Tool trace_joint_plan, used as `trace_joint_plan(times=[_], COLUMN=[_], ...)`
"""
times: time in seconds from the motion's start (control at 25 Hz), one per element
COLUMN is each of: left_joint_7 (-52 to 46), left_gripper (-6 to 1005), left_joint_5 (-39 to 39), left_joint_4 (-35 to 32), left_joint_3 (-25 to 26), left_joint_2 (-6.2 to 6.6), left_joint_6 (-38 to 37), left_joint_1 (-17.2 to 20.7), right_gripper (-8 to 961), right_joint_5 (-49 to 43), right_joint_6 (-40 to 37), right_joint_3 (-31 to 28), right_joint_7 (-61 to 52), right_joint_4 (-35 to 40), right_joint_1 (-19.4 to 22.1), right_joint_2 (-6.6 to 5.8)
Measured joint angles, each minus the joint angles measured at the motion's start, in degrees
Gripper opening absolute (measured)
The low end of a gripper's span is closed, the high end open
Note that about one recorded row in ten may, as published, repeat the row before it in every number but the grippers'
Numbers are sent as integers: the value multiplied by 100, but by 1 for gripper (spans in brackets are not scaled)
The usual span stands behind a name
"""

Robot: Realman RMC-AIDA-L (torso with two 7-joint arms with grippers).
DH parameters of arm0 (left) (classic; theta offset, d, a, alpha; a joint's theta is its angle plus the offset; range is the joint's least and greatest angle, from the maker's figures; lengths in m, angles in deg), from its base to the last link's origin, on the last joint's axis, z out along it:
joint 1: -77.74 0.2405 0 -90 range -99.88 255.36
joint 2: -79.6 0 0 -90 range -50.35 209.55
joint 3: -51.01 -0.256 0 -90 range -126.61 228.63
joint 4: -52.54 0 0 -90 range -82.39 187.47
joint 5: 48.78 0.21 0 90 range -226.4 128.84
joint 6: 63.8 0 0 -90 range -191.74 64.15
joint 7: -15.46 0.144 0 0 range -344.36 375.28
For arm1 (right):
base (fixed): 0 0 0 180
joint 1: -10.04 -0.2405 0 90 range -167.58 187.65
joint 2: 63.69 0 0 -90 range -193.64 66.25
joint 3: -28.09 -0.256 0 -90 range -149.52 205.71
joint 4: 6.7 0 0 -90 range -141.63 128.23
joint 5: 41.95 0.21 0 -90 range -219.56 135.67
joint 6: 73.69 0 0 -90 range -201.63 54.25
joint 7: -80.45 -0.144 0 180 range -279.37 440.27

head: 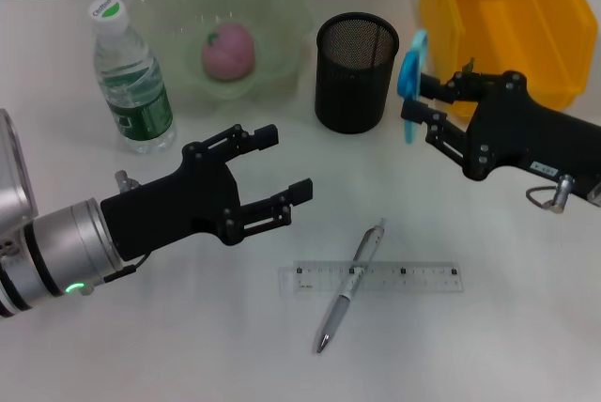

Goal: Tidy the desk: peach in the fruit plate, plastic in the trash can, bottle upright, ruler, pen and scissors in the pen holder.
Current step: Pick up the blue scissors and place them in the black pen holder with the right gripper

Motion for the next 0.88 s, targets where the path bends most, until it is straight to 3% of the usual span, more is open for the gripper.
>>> trace_joint_plan(times=[0.48,0.88], left_joint_7=[0,-8], left_gripper=[797,797], left_joint_5=[-77,-204], left_joint_4=[9,9], left_joint_3=[0,0], left_joint_2=[-8,-9], left_joint_6=[15,45], left_joint_1=[0,-1], right_gripper=[217,216], right_joint_5=[328,845], right_joint_6=[329,858], right_joint_3=[-9,1], right_joint_7=[2068,3840], right_joint_4=[-64,-623], right_joint_1=[-253,-601], right_joint_2=[29,29])
